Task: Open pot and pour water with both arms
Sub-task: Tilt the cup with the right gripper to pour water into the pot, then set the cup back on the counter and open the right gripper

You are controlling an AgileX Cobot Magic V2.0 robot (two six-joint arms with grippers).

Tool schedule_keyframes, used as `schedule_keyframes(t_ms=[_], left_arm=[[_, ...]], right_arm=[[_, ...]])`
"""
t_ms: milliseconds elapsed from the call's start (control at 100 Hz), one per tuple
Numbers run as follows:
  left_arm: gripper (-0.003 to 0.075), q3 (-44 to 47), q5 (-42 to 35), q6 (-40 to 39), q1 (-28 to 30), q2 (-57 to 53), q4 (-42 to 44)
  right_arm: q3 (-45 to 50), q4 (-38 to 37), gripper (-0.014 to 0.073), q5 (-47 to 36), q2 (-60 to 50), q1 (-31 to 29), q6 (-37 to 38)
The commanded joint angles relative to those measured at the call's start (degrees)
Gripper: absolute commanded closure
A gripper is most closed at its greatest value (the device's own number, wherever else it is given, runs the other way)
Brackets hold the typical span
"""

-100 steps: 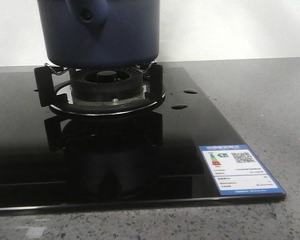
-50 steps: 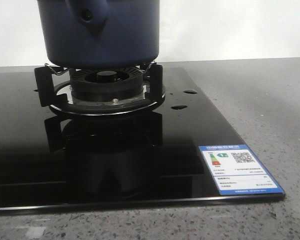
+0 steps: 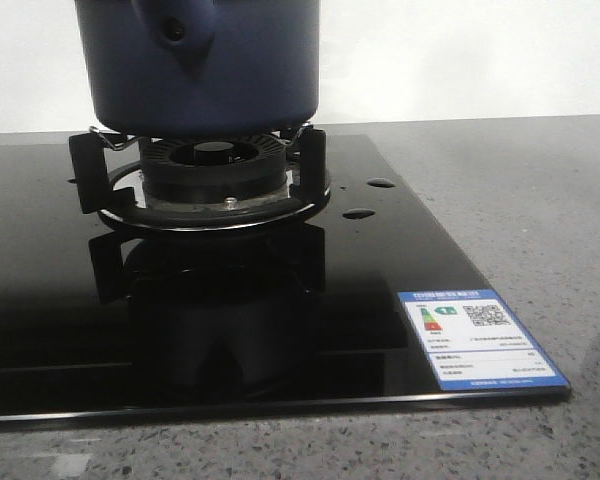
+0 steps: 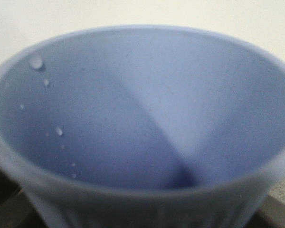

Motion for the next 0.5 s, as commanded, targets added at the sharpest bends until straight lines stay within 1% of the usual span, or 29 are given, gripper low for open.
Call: schedule_keyframes(t_ms=[0, 90, 160, 220, 380, 490], left_arm=[[0.0369, -2.21, -6.97, 0.12, 0.01, -1.28, -0.65], [0.0369, -2.21, -6.97, 0.12, 0.01, -1.28, -0.65], [0.0369, -2.21, -6.86, 0.12, 0.01, -1.28, -0.65], [0.0369, -2.21, -6.86, 0.12, 0.01, -1.28, -0.65], [0.0369, -2.21, -6.40, 0.12, 0.01, -1.28, -0.65], [0.0369, -2.21, -6.40, 0.12, 0.01, -1.28, -0.65]], right_arm=[[1.34, 5.27, 0.0349, -5.54, 0.96, -0.90, -5.91], [3.52, 6.04, 0.0349, -6.20, 3.69, -0.90, -7.40], [4.38, 7.59, 0.0349, -8.43, 6.33, -0.90, -9.42], [4.37, 7.83, 0.0349, -9.74, 8.70, -0.90, -10.67], [4.37, 11.45, 0.0349, -13.13, 14.05, -0.90, -16.72], [4.37, 13.82, 0.0349, -15.03, 17.31, -0.90, -19.15]])
